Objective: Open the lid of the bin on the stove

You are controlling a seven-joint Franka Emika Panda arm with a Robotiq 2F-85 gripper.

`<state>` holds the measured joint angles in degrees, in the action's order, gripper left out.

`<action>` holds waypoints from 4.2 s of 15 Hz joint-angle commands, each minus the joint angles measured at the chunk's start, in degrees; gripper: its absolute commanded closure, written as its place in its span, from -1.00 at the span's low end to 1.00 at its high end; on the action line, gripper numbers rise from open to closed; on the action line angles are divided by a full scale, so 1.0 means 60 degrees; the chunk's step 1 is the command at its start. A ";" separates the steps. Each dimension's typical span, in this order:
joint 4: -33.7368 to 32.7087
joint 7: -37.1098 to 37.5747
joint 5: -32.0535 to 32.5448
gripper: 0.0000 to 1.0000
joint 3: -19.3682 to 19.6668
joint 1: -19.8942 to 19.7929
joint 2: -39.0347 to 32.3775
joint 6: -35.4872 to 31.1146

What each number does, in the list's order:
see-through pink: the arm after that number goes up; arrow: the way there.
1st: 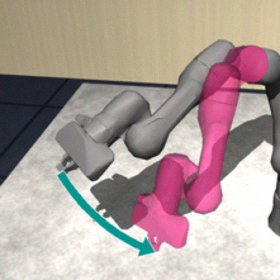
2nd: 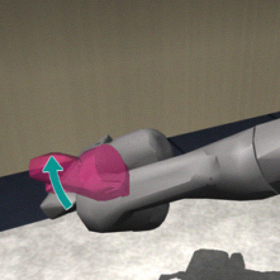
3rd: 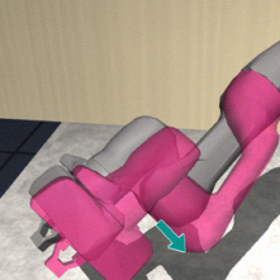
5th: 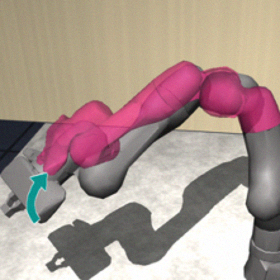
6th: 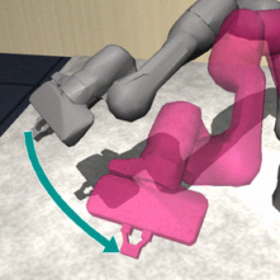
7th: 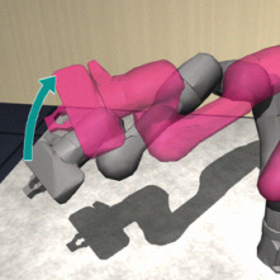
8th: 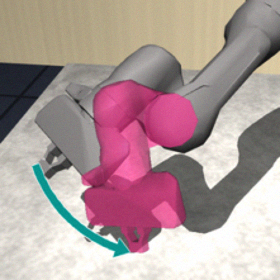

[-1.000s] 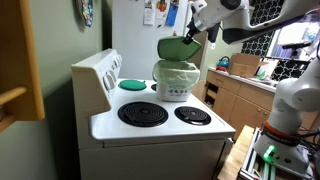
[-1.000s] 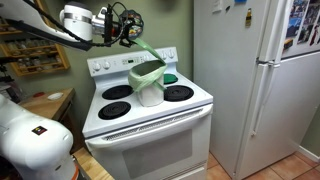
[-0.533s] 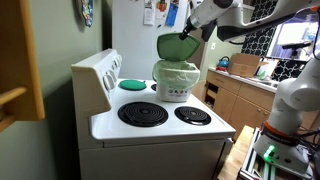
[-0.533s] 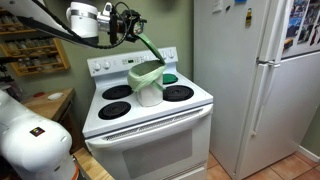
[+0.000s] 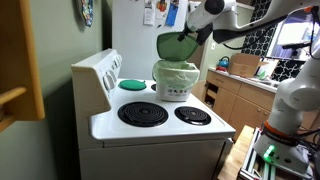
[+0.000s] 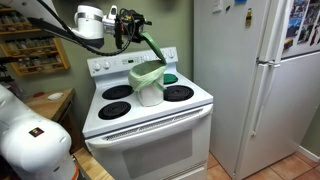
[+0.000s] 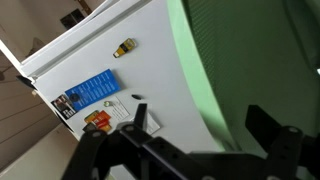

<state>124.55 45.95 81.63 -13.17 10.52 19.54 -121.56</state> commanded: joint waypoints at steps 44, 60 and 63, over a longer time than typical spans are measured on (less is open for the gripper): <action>-0.0908 0.3375 0.1435 -1.00 0.0058 0.0059 -0.0820 0.1005; -0.0709 -0.1013 -0.1334 -1.00 0.0030 0.0693 0.0133 0.0364; -0.0672 -0.1857 -0.2257 -1.00 0.0116 0.0814 0.0413 0.0045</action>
<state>118.72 40.19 73.93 -13.48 14.42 19.05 -118.71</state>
